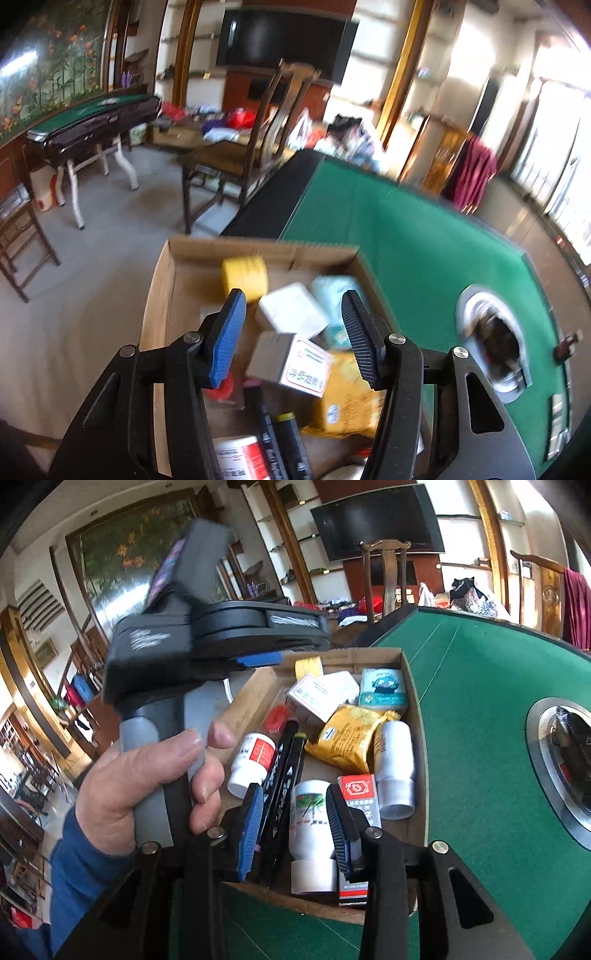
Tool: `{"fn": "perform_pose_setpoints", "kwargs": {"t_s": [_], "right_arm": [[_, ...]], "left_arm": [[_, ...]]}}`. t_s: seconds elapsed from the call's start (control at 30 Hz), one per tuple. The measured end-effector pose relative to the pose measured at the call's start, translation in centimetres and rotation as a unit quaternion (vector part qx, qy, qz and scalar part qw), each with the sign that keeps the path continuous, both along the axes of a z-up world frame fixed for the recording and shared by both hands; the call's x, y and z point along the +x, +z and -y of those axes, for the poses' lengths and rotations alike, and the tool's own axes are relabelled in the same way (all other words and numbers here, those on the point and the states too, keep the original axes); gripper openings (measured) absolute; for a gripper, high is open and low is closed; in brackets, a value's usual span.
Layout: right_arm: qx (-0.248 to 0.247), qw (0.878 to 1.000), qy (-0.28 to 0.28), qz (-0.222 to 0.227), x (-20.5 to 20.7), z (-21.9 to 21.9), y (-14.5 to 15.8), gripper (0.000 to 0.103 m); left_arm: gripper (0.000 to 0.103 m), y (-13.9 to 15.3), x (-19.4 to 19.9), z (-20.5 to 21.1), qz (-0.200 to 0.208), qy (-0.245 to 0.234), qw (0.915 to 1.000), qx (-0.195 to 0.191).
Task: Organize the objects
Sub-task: 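Grasp the black green-capped marker on the turntable with the right gripper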
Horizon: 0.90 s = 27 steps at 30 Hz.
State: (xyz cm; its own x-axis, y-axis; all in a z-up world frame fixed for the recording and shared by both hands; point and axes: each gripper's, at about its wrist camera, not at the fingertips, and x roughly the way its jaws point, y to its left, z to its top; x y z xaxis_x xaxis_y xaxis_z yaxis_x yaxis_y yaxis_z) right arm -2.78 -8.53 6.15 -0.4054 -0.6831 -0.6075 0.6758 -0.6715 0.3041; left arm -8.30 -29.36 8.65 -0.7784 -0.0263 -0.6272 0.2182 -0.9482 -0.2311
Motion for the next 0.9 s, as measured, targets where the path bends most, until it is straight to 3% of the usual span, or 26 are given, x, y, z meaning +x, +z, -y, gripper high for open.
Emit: {"fn": "perform_pose_setpoints", "kwargs": {"t_s": [0.13,0.33,0.53,0.6,0.73,0.9], "right_arm": [[-0.021,1.000,-0.022,0.000,-1.2,-2.3,1.2,0.036],[-0.042,0.992,-0.121,0.001,-5.1,-10.2,2.8,0.036],[0.034,0.955,-0.292,-0.032,-10.5,-21.6,2.4,0.036],[0.067,0.948,-0.311,-0.007,-12.2,-23.7,0.9,0.036],[0.066,0.947,-0.312,0.048,-14.4,-25.4,-2.0,0.034],[0.110,0.944,-0.309,0.018,-15.0,-23.9,-2.8,0.034]], "left_arm": [[0.065,1.4,1.0,-0.8,-0.047,-0.017,0.9987,-0.007],[0.066,1.6,0.7,-1.9,-0.044,-0.035,0.9978,-0.035],[0.066,1.6,0.9,-2.6,-0.047,-0.042,0.9972,-0.040],[0.066,1.4,0.7,-2.8,-0.044,-0.046,0.9971,-0.041],[0.066,1.2,0.6,-3.3,-0.040,-0.049,0.9969,-0.046],[0.066,1.1,0.7,-3.5,-0.039,-0.051,0.9969,-0.045]]}}
